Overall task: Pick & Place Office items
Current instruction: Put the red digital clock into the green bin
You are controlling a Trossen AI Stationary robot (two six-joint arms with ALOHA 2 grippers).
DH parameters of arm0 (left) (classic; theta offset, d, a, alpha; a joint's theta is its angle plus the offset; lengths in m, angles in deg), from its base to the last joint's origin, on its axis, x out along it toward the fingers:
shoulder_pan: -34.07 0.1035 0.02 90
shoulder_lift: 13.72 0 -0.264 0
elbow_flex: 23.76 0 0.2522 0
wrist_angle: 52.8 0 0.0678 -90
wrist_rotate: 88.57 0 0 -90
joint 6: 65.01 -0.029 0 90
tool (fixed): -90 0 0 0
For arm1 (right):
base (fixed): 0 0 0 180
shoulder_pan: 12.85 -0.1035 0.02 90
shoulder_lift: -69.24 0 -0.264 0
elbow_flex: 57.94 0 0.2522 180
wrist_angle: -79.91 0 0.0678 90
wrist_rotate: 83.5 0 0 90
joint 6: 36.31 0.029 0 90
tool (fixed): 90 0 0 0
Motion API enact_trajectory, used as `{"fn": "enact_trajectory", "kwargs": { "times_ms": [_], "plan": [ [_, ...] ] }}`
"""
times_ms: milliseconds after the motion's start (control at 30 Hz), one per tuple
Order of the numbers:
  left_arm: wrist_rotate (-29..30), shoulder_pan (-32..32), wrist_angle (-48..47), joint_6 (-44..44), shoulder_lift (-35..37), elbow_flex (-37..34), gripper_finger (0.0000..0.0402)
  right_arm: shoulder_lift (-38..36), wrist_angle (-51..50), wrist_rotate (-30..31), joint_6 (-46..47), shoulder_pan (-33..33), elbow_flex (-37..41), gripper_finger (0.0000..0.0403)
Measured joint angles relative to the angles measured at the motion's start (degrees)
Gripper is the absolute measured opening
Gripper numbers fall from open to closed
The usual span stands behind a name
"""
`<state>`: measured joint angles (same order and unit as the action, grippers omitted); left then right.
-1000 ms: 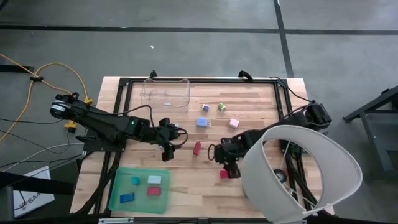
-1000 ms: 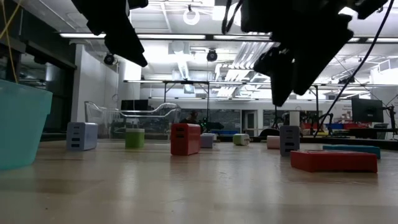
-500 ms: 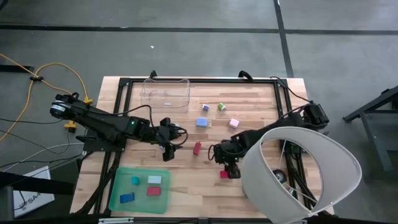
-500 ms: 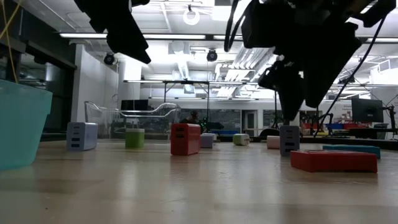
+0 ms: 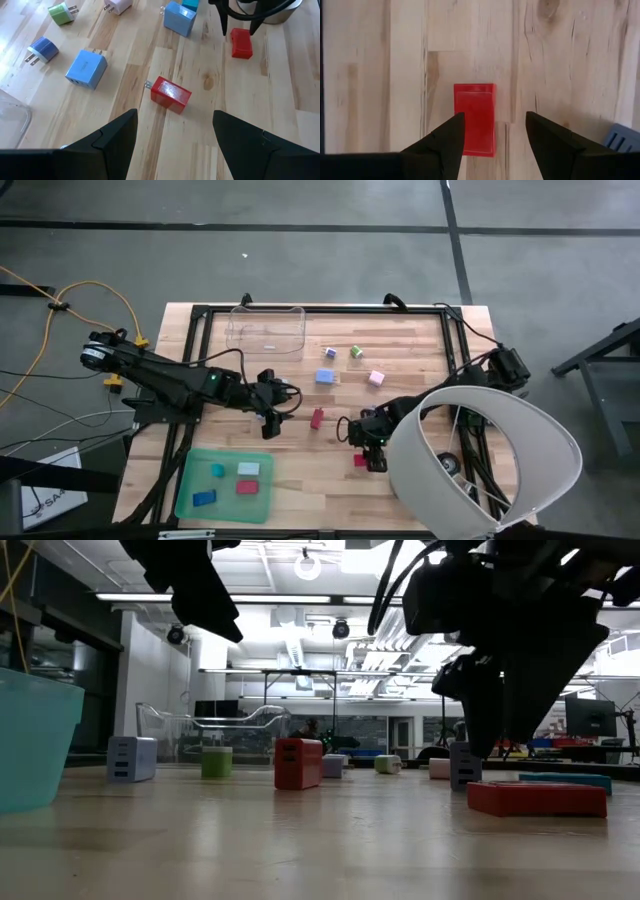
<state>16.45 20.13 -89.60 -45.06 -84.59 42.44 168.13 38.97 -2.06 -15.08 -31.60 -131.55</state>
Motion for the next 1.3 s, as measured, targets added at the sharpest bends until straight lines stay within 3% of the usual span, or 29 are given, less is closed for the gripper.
{"fn": "enact_trajectory", "kwargs": {
  "times_ms": [233,533,1300],
  "plan": [
    [0.0,0.0,0.0,0.0,0.0,0.0,0.0253,0.7,0.5,1.0,0.2,-0.5,-0.1,0.0197],
    [0.0,0.0,0.0,0.0,0.0,0.0,0.0253,3.7,2.0,-2.3,0.1,-0.8,-0.1,0.0197],
    [0.0,0.0,0.5,0.0,0.0,0.0,0.0253,3.8,2.8,0.1,1.2,-2.3,-0.1,0.0197]
  ]
}}
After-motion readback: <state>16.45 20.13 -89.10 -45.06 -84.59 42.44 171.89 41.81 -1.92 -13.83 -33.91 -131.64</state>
